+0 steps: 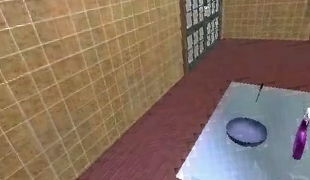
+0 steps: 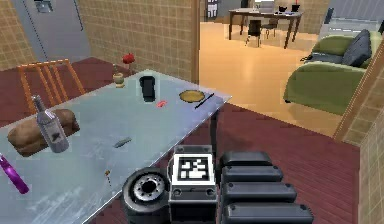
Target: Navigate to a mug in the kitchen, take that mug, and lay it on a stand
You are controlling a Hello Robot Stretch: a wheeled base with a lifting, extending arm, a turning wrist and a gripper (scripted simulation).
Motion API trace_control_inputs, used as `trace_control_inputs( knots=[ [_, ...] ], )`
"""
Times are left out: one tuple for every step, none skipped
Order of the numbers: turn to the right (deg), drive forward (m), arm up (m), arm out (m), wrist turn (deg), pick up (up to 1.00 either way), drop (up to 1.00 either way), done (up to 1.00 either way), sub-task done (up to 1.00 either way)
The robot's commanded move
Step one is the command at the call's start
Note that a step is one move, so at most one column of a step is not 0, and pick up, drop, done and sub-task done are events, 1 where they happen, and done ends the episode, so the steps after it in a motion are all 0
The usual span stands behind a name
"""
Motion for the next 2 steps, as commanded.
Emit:
trace_control_inputs(
  knots=[
    [45.0,0.0,0.0,0.0,0.0,0.0,0.0,0.0,0.0],
    [45.0,0.0,0.0,0.0,0.0,0.0,0.0,0.0,0.0]
  ],
)
